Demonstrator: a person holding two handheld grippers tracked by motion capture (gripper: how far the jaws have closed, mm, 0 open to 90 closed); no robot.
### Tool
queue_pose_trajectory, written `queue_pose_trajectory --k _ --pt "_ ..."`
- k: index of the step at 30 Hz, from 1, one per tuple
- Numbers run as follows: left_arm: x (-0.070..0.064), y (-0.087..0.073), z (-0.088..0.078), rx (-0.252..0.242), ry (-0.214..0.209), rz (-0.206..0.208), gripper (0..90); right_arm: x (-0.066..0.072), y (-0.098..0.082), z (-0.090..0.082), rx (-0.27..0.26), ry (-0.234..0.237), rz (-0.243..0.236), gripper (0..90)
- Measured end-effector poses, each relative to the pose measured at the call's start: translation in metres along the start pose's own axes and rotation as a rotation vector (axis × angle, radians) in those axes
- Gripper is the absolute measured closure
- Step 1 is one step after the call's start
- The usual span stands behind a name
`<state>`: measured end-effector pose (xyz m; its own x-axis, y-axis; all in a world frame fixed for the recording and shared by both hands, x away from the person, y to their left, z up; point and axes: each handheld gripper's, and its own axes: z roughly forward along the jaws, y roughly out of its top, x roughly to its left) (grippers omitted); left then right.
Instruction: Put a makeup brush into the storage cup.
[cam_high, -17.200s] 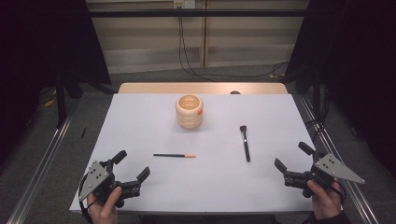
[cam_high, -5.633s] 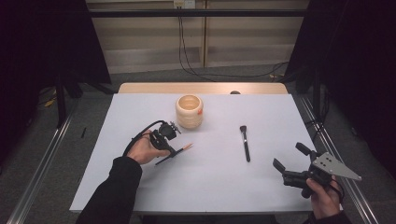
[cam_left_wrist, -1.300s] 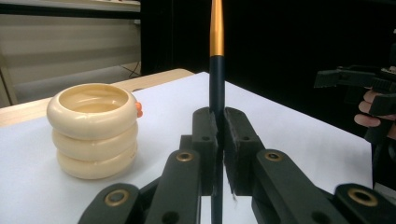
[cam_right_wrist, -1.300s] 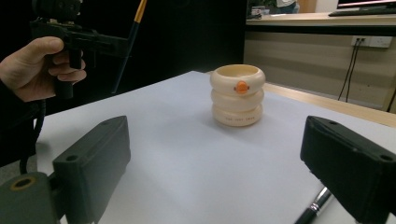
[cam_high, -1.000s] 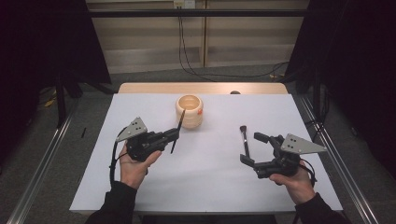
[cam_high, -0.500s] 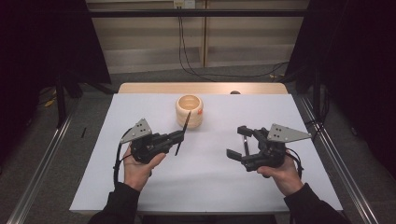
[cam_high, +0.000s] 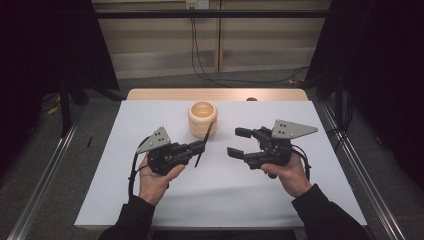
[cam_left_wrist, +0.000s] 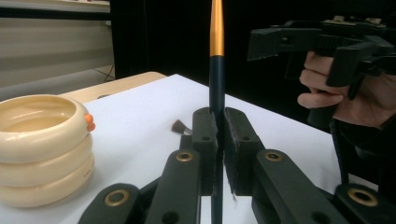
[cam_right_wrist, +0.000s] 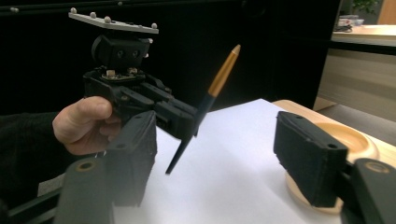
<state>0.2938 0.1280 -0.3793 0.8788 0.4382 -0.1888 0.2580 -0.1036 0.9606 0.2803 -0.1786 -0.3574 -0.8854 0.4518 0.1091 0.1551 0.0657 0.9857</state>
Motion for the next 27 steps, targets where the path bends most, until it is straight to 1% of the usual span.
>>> queue_pose_trajectory --k 1,3,6,7,9,10,12,14,15,17,18,20,21,22,25,27 --pt "0.000 0.000 0.000 0.009 -0.007 0.008 83.9 -0.001 0.001 0.003 0.000 0.004 -0.005 31.8" --pt "-0.001 0.000 0.001 -0.001 -0.014 0.004 83.9 -0.002 0.003 0.008 0.003 0.018 -0.006 35.1" --pt "-0.002 -0.001 0.002 0.006 -0.013 0.006 83.9 -0.003 0.005 0.014 0.002 0.026 -0.017 39.9" --pt "-0.002 -0.001 0.003 0.006 -0.015 0.002 84.0 -0.004 0.005 0.017 -0.004 0.036 -0.015 41.1" --pt "-0.003 -0.002 0.004 0.009 -0.009 -0.001 83.9 -0.004 0.007 0.020 -0.012 0.034 -0.016 42.2" --pt "-0.003 -0.002 0.004 0.011 -0.019 0.004 83.9 -0.005 0.008 0.022 -0.019 0.044 -0.013 42.6" --pt "-0.004 -0.002 0.005 0.010 -0.013 0.001 83.9 -0.006 0.010 0.025 -0.014 0.043 -0.011 43.6" --pt "-0.004 -0.002 0.006 0.012 -0.023 0.007 83.9 -0.008 0.011 0.028 -0.015 0.041 -0.008 45.6" --pt "-0.004 -0.002 0.007 0.011 -0.026 0.003 83.9 -0.008 0.011 0.029 -0.017 0.050 -0.005 46.2" --pt "-0.005 -0.003 0.007 0.012 -0.033 0.003 83.9 -0.010 0.009 0.032 -0.021 0.053 0.013 47.8" --pt "-0.005 -0.003 0.008 0.014 -0.040 0.006 84.0 -0.010 0.009 0.033 -0.018 0.058 0.013 47.9" --pt "-0.006 -0.003 0.007 0.015 -0.036 0.005 83.9 -0.011 0.008 0.035 -0.008 0.057 0.018 46.7" --pt "-0.006 -0.002 0.008 0.013 -0.043 0.005 83.9 -0.011 0.007 0.035 -0.004 0.062 0.020 46.9" --pt "-0.007 -0.002 0.008 0.017 -0.041 0.009 83.9 -0.011 0.007 0.036 0.000 0.065 0.022 47.5" --pt "-0.008 -0.003 0.009 0.024 -0.043 0.015 83.9 -0.011 0.007 0.036 -0.003 0.069 0.022 50.4" --pt "-0.009 -0.004 0.011 0.028 -0.050 0.013 83.9 -0.012 0.007 0.036 -0.014 0.073 0.032 54.6"
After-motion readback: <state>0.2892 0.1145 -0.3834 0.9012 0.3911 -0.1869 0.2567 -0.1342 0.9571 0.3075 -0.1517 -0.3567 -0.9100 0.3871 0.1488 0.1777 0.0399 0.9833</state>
